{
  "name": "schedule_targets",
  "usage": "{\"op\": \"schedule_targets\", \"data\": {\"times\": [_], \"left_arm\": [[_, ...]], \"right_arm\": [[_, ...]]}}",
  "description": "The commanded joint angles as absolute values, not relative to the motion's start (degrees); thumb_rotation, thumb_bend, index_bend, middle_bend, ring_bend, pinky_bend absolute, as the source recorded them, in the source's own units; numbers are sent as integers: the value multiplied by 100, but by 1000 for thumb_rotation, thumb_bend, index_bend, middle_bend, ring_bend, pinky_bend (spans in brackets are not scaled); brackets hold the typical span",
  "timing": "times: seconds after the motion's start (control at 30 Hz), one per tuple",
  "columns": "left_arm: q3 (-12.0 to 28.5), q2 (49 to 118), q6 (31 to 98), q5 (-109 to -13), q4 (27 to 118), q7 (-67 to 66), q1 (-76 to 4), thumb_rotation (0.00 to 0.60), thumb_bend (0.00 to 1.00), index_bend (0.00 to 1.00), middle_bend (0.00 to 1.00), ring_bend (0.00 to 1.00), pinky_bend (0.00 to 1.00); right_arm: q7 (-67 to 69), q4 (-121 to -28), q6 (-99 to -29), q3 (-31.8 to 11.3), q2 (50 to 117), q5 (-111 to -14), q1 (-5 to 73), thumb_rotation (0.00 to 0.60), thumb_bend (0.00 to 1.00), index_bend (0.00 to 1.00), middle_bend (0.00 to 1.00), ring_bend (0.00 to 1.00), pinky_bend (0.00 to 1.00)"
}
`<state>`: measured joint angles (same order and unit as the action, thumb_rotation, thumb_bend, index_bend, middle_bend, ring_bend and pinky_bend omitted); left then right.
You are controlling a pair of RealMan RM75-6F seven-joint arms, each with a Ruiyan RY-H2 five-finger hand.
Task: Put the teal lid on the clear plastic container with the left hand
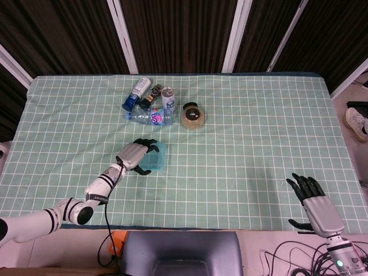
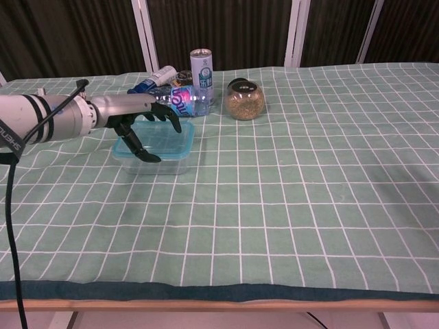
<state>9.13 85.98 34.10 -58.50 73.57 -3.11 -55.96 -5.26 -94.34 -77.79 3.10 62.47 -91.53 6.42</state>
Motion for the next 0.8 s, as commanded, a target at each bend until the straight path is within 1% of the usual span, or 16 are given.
{"op": "schedule_targets", "data": {"times": [0.03, 0.13, 0.2, 0.27, 0.33, 0.4, 0.43, 0.47, 0.5, 0.57, 0.63, 0.8], "left_arm": [[911, 8581, 3363, -5877, 7360, -244, -5585, 600, 270, 271, 450, 619, 711], [925, 8580, 3351, -5911, 7341, -174, -5577, 600, 270, 271, 447, 583, 588], [925, 8579, 3355, -5938, 7328, -157, -5574, 600, 270, 271, 443, 518, 484], [928, 8579, 3365, -5959, 7331, -124, -5561, 600, 269, 270, 437, 441, 392], [932, 8581, 3397, -5998, 7339, -84, -5539, 600, 268, 259, 415, 317, 288], [919, 8575, 3405, -6047, 7325, -67, -5527, 600, 263, 196, 339, 165, 182], [904, 8559, 3357, -6036, 7324, -75, -5537, 600, 259, 159, 293, 115, 149], [882, 8526, 3275, -5994, 7331, -104, -5562, 600, 255, 95, 213, 53, 106], [873, 8509, 3250, -5968, 7338, -136, -5578, 600, 253, 43, 136, 15, 73], [866, 8514, 3321, -5958, 7349, -202, -5575, 600, 252, 1, 48, 0, 42], [862, 8524, 3398, -5963, 7367, -238, -5557, 600, 246, 0, 9, 0, 29], [822, 8493, 3458, -5875, 7426, -398, -5554, 600, 220, 0, 0, 0, 5]], "right_arm": [[-525, -9435, -7783, 309, 6247, -9155, 641, 600, 217, 0, 0, 0, 0], [-525, -9443, -7788, 308, 6245, -9158, 641, 600, 217, 0, 0, 0, 0], [-525, -9445, -7789, 307, 6243, -9158, 641, 600, 217, 0, 0, 0, 0], [-521, -9442, -7791, 309, 6242, -9157, 639, 600, 217, 0, 0, 0, 0], [-515, -9438, -7799, 311, 6242, -9162, 635, 600, 217, 0, 0, 0, 0], [-508, -9443, -7806, 311, 6237, -9168, 634, 600, 217, 0, 0, 0, 0], [-507, -9447, -7809, 309, 6234, -9168, 633, 600, 217, 0, 0, 0, 0], [-505, -9449, -7813, 308, 6231, -9167, 632, 600, 217, 0, 0, 0, 0], [-503, -9452, -7815, 308, 6230, -9167, 631, 600, 217, 0, 0, 0, 0], [-500, -9453, -7817, 310, 6226, -9170, 629, 600, 217, 0, 0, 0, 0], [-495, -9450, -7826, 311, 6226, -9175, 625, 600, 217, 0, 0, 0, 0], [-490, -9447, -7837, 312, 6223, -9184, 621, 600, 218, 0, 0, 0, 0]]}}
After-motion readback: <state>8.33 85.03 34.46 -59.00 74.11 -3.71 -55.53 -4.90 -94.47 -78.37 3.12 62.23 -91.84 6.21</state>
